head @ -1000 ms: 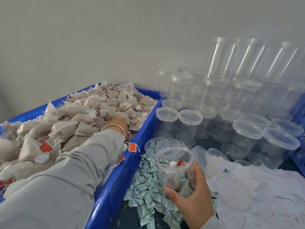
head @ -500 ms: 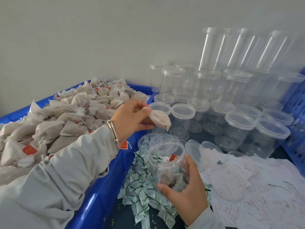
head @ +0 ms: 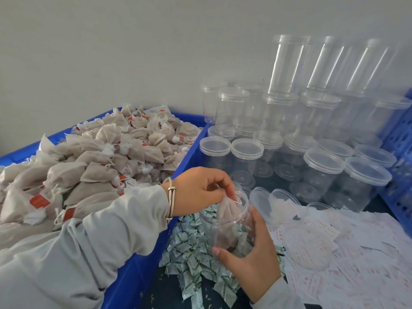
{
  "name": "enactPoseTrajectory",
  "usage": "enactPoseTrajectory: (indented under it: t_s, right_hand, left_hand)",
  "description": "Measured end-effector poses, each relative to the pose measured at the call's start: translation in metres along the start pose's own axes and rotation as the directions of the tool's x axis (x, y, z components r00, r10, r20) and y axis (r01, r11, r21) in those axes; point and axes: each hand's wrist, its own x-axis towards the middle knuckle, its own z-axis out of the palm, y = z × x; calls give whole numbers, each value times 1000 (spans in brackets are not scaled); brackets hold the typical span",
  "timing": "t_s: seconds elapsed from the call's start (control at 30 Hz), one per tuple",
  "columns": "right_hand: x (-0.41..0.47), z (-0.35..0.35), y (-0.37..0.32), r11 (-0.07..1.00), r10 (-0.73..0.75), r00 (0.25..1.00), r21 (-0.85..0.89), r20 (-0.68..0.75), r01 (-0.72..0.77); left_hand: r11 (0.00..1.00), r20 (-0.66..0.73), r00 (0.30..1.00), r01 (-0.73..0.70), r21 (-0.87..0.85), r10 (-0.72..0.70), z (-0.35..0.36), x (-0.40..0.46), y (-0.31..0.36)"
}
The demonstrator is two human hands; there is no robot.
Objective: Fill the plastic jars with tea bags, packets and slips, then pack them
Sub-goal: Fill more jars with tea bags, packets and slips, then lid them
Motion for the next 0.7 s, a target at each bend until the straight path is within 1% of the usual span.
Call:
enactPoseTrajectory:
  t_s: [0.13,0.27,0.33,0.4,0.47,0.53,0.57,0.63,0.7]
  right_hand:
    - [1,0,-3,1000,-2,1000,9,16,2]
    - [0,-1,-4,999,0,1000,54,30,-2]
    - [1,-1,-2,998,-9,999,70,37,6]
    - [0,-1,0,996,7,998,90,58,-12]
    - [1,-1,2,990,31,996,138,80,-42]
    - [1,-1,3,989,32,996,139,88,-44]
    - [1,-1,3,990,23,996,135,84,-35]
    - [1,-1,4,990,17,997,138,73,-27]
    - [0,-1,3,991,18,997,134,71,-28]
  left_hand:
    - [997,95,994,-50,62,44,0,-1,4]
    - [997,177,983,-52,57,41,1,-3,8]
    - [995,191,981,-58,85,40,3,-3,8]
    - [991,155,986,-76,114,58,3,-4,7]
    - [985,54,996,-85,150,78,-1,-3,4]
    - [973,-117,990,-48,225,76,-14,0,1]
    - [963,-214,975,-1,268,61,-23,2,-2]
    - [938,-397,918,137,317,0,-44,7,-10]
    - [902,-537,838,299,311,-93,-64,9,-25]
